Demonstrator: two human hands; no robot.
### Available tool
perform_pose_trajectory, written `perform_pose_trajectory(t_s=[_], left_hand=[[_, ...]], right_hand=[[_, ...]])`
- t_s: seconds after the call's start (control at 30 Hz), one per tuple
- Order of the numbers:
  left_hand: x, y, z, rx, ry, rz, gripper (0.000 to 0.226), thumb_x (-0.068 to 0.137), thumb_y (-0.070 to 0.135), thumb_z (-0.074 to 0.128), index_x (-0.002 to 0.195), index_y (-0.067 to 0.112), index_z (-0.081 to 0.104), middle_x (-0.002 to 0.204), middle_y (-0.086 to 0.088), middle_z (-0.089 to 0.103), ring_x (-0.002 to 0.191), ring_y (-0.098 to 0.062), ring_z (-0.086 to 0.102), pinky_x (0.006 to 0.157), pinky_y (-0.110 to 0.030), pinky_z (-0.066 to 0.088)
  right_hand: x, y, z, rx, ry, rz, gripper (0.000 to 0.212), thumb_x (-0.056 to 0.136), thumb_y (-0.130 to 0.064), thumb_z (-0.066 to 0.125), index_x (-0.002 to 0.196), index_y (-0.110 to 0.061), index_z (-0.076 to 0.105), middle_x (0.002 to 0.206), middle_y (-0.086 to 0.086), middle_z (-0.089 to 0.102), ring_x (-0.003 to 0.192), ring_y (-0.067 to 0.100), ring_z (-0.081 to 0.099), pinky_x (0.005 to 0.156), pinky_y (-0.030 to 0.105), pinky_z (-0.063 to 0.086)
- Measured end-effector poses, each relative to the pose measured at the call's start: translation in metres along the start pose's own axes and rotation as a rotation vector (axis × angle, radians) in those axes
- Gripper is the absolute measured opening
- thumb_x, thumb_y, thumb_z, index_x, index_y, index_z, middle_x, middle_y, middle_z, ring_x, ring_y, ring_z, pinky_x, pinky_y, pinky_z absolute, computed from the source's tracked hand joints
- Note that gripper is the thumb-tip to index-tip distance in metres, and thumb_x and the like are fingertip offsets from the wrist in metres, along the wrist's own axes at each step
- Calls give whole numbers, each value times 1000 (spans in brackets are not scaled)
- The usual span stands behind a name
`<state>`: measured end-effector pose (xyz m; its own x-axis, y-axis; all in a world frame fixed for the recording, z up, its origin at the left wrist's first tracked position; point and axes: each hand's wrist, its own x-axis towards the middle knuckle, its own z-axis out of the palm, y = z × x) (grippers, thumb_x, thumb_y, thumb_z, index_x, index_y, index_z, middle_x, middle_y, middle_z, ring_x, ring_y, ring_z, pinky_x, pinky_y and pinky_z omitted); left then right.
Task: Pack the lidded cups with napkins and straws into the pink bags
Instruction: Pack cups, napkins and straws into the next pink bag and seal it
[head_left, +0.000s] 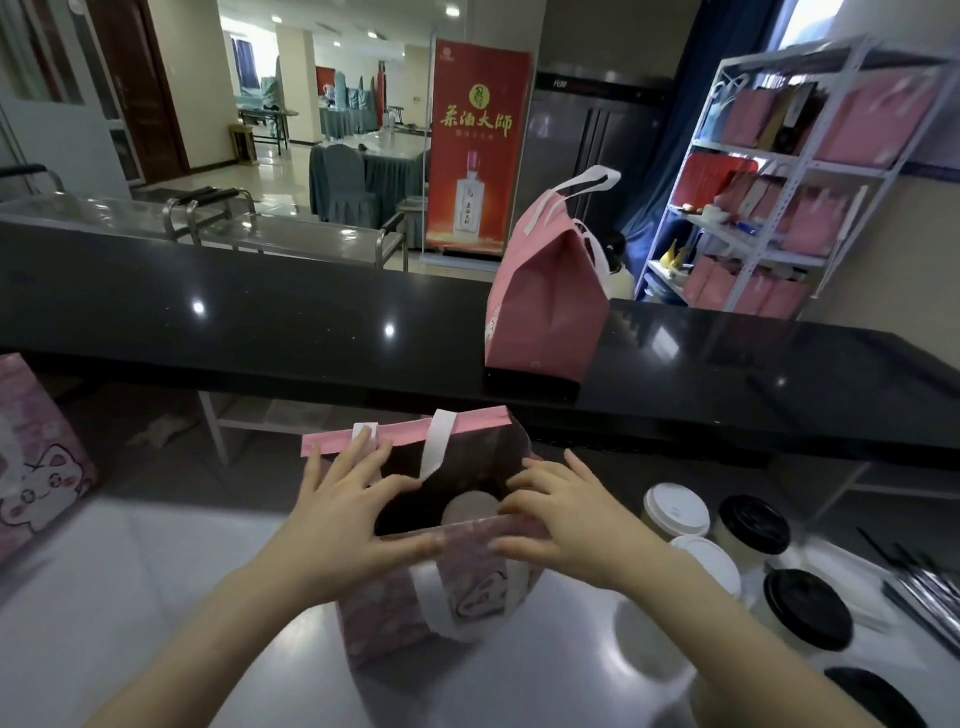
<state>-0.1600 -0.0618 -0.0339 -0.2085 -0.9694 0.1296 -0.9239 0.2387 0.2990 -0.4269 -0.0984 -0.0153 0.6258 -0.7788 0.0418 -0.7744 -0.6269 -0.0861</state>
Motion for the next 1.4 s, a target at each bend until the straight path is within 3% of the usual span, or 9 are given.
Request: perform_pose_trajectory(t_s=[0.13, 0.2, 0.27, 0.47, 0.57, 0.73, 0.9, 1.03, 1.4], left_hand=[[-14, 16, 11, -2, 105, 51, 42, 74, 70, 60, 106, 43, 66, 149, 21, 24, 147, -11, 13, 117, -40, 18], [-15, 29, 16, -13, 239, 11, 16, 79, 45, 72, 89, 33, 74, 135, 13, 55, 127, -16, 49, 100, -35, 43], [-14, 41, 20, 20, 325, -63, 8, 79, 31, 76, 84, 25, 76, 115, 6, 68, 108, -19, 61, 90, -39, 50], [-18, 76, 21, 18, 453, -90, 21, 75, 22, 81, 94, 26, 72, 100, 7, 69, 100, -19, 62, 100, -45, 43], [-10, 104, 21, -95, 469, 64, 18, 75, 19, 79, 90, 24, 72, 91, 10, 68, 87, -12, 62, 83, -31, 49], [22, 156, 37, -281, 295, 221, 12, 78, 14, 76, 83, 24, 71, 79, 11, 68, 74, -10, 62, 63, -33, 54], [52, 203, 74, -391, 146, 336, 13, 78, 20, 73, 80, 32, 68, 67, 21, 60, 63, 2, 55, 56, -16, 43], [77, 248, 102, -426, 54, 401, 10, 79, 22, 72, 83, 31, 70, 68, 21, 60, 66, -1, 57, 61, -30, 51], [194, 406, 200, -337, -189, 535, 16, 84, 28, 62, 99, 27, 68, 92, 13, 68, 90, -7, 61, 80, -27, 48]], right_hand=[[-11, 19, 8, -141, 126, -25, 31, 89, -37, 58, 117, -26, 63, 133, -3, 53, 136, 19, 36, 119, 39, 11], [-6, 20, 14, -175, 220, 32, 24, 92, -21, 57, 115, -22, 64, 125, -1, 59, 123, 20, 48, 112, 33, 26], [0, 19, 16, -156, 287, 84, 25, 94, -19, 53, 118, -20, 61, 125, -1, 59, 118, 20, 50, 107, 31, 32], [-18, 16, 18, -62, 409, 100, 42, 91, -18, 60, 132, -21, 54, 139, 3, 52, 132, 21, 44, 115, 39, 26], [-44, 29, 13, -36, 508, 148, 42, 83, -18, 70, 124, -17, 61, 129, 6, 60, 119, 23, 56, 107, 41, 37], [-98, 57, 12, 8, 555, 342, 39, 74, -15, 76, 112, -13, 68, 114, 4, 66, 105, 24, 62, 94, 41, 50], [-166, 94, 11, -25, 523, 538, 35, 73, -13, 75, 107, -15, 68, 107, -1, 67, 98, 22, 63, 89, 39, 51], [-223, 141, 8, -10, 503, 743, 29, 79, -14, 71, 108, -16, 68, 108, -2, 66, 99, 23, 61, 90, 37, 48], [-310, 336, 46, 110, 183, 934, 37, 91, -35, 56, 127, -24, 55, 128, -5, 56, 117, 18, 51, 98, 31, 39]])
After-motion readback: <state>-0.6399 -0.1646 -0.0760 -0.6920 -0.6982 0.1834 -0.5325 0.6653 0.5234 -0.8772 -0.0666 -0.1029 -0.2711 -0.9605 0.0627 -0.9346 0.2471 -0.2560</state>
